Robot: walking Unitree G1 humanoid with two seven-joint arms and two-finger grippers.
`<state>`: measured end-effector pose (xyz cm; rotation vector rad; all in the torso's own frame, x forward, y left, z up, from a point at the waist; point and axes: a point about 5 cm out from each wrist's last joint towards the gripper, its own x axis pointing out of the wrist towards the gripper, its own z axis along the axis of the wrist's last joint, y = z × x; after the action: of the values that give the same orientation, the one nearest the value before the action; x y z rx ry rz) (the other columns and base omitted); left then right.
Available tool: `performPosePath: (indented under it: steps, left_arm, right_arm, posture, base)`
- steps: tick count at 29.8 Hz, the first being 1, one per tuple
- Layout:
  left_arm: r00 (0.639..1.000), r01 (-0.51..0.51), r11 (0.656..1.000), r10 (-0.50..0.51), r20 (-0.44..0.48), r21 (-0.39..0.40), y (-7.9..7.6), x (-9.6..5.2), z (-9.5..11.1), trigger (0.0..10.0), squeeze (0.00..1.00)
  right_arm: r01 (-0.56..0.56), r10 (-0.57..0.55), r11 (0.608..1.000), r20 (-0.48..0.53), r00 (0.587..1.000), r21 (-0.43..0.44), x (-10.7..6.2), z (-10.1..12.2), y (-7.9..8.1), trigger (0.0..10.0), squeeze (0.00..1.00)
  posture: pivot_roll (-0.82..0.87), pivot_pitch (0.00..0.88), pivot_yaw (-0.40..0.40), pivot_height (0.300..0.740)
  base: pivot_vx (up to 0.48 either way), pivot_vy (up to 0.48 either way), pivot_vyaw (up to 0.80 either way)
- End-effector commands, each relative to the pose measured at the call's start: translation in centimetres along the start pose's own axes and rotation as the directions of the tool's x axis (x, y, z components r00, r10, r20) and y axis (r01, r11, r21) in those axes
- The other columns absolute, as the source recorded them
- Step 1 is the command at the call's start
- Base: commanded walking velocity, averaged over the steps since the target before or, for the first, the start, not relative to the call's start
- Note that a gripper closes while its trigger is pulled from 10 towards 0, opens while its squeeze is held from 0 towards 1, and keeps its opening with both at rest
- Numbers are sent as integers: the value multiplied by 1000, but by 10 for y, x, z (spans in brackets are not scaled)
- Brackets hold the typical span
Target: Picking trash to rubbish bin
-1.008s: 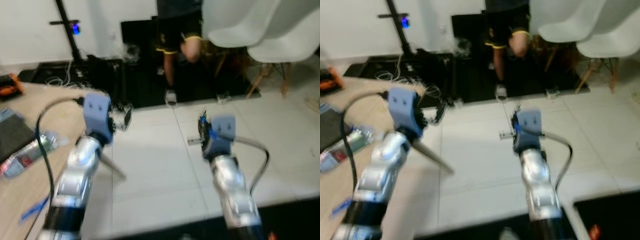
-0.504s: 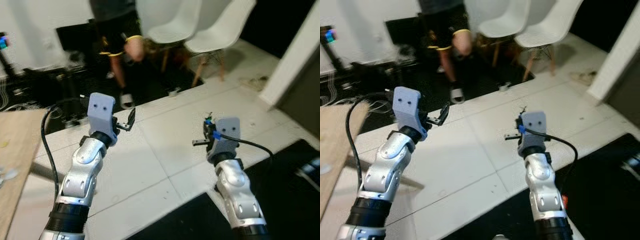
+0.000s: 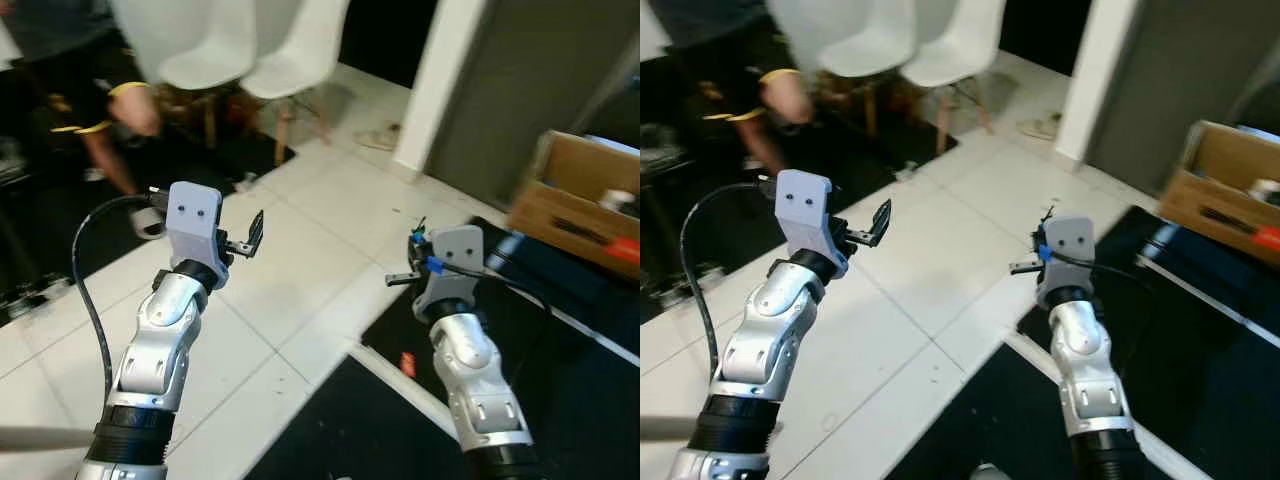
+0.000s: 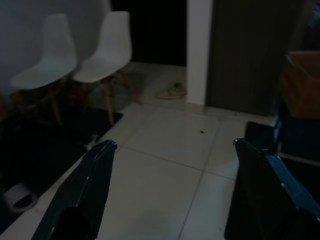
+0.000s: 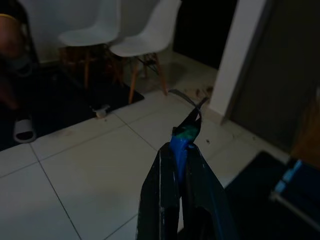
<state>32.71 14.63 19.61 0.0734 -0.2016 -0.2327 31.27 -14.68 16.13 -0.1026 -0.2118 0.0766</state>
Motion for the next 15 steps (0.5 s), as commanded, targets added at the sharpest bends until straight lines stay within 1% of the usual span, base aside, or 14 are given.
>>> performPosePath:
  steps: [1, 6, 15]
  left_arm:
    - [1000, 19, 1000, -19, 7, -18, -3, 0, 0, 10000, 0]
    - [1000, 14, 1000, -14, -11, -6, -2, 0, -2, 10000, 0]
    - [1000, 20, 1000, -20, -7, 4, 0, -3, -2, 10000, 0]
  right_arm:
    - [10, -10, 1000, -20, 1000, 2, -1, -4, -3, 10000, 0]
    - [-2, 2, 1000, -20, 1000, 2, -1, -4, 0, 10000, 0]
    - [-5, 5, 1000, -20, 1000, 6, 0, -4, 2, 10000, 0]
  posture:
    - [-40, 149, 35, 740]
    - [-39, 143, 33, 740]
    - [-38, 132, 41, 740]
  base:
    - [0, 0, -800]
    - [0, 0, -800]
    - [0, 0, -800]
